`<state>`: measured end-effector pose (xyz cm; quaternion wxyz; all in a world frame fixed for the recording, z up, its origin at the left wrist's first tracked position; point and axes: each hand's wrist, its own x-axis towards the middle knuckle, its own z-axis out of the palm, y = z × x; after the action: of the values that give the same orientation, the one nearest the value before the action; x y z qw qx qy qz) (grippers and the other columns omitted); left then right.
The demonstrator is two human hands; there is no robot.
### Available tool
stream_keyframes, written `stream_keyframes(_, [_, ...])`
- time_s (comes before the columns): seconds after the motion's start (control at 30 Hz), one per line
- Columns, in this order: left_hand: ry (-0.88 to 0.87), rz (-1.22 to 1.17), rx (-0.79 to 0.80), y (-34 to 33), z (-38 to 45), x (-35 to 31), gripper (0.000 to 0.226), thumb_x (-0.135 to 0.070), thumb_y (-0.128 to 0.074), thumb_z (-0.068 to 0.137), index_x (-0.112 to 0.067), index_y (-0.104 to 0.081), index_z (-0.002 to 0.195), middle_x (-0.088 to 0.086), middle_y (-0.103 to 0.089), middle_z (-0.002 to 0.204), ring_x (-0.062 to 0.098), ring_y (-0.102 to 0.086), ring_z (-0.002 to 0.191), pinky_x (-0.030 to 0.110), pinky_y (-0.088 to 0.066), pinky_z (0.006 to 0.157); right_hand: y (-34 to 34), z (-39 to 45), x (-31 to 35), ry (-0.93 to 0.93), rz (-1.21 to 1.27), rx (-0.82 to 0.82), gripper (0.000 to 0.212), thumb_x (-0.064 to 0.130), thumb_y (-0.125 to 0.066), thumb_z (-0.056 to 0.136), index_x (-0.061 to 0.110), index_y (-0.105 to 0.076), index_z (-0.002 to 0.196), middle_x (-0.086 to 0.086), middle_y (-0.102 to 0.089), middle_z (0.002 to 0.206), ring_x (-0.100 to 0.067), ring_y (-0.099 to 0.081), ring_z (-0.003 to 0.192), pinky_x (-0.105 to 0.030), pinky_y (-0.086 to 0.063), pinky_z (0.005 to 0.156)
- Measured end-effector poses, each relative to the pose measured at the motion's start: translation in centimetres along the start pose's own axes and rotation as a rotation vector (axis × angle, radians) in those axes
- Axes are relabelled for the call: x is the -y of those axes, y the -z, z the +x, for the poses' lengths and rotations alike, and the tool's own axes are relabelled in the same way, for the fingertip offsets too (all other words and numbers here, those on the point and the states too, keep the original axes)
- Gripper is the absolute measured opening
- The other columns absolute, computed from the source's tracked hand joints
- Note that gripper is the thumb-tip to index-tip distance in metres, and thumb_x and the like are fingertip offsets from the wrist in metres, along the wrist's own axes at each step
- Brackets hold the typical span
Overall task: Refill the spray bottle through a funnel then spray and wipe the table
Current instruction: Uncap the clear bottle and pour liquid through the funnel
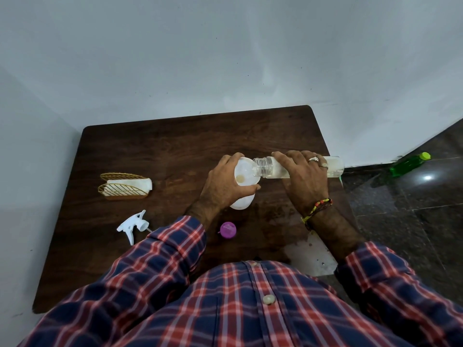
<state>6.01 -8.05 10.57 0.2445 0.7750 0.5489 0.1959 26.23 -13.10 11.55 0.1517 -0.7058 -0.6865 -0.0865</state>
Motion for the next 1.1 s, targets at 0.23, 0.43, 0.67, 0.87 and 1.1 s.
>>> stream_keyframes(0.23, [0.005,0.004,0.002,-0.23,0.16,0.13,0.086,-0.06,-0.079,0.064,-0.024,-0.046,0.136,-0.004,-0.053,0.126,0.011,-0.053,0.109,0.023,-0.041,0.083,-0.2,0.04,-0.08,-0.009,-0.002,0.015,0.059,0.015,-0.076,0.073,0.03,-0.059,0.128,-0.002,-0.067,0.116,-0.033,-0.06,0.11,-0.053,-0.041,0.101])
stream_keyframes(0.43, [0.004,-0.008,0.003,-0.44,0.2,0.19,0.086,-0.06,-0.079,0.064,-0.025,-0.046,0.135,-0.005,-0.053,0.126,0.011,-0.054,0.108,0.025,-0.046,0.084,-0.29,-0.01,-0.1,-0.017,-0.004,0.04,0.059,0.014,-0.073,0.075,0.031,-0.057,0.129,-0.001,-0.065,0.117,-0.033,-0.059,0.111,-0.054,-0.038,0.102])
stream_keyframes(0.67, [-0.003,-0.004,-0.01,-0.49,0.13,0.17,0.085,-0.06,-0.079,0.063,-0.025,-0.047,0.134,-0.005,-0.053,0.124,0.011,-0.054,0.106,0.024,-0.044,0.082,-0.1,0.03,-0.03,-0.011,-0.008,0.041,0.06,0.013,-0.074,0.073,0.03,-0.058,0.129,-0.003,-0.066,0.117,-0.035,-0.059,0.111,-0.055,-0.039,0.101])
stream_keyframes(0.87, [-0.007,-0.01,-0.01,-0.5,0.17,0.31,0.085,-0.06,-0.079,0.063,-0.025,-0.047,0.134,-0.005,-0.053,0.124,0.011,-0.054,0.107,0.023,-0.044,0.081,-0.16,0.07,-0.05,-0.01,-0.015,0.04,0.06,0.013,-0.075,0.072,0.029,-0.059,0.128,-0.004,-0.066,0.117,-0.035,-0.06,0.11,-0.055,-0.039,0.101])
stream_keyframes(1.1, [0.0,-0.018,0.004,-0.51,0.19,0.38,0.086,-0.059,-0.08,0.064,-0.025,-0.046,0.135,-0.004,-0.052,0.126,0.012,-0.053,0.108,0.03,-0.051,0.085,-0.38,0.15,0.0,-0.012,-0.03,0.041,0.059,0.015,-0.074,0.075,0.031,-0.057,0.129,-0.002,-0.065,0.118,-0.033,-0.059,0.111,-0.054,-0.039,0.102])
